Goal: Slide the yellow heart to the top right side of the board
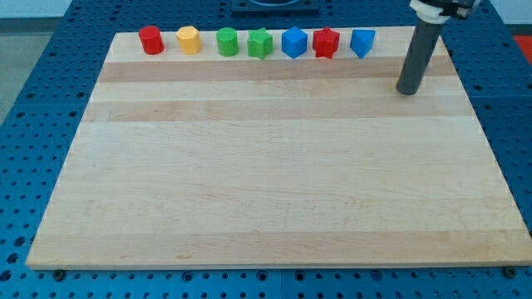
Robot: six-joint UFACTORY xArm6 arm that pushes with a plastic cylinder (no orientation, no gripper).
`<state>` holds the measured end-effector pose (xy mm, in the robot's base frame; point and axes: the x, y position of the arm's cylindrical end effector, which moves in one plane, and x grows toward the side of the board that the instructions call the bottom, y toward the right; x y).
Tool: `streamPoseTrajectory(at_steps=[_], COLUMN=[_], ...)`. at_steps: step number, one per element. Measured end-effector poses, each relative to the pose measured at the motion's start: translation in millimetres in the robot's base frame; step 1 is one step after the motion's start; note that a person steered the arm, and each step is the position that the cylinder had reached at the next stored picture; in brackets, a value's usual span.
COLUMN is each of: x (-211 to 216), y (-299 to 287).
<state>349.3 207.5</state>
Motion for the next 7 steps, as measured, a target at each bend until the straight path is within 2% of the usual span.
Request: streamPoseTrajectory(at_steps=[2, 5, 7], x=[-22.0, -24.5, -41.5], y=[3.2, 28.4, 28.4])
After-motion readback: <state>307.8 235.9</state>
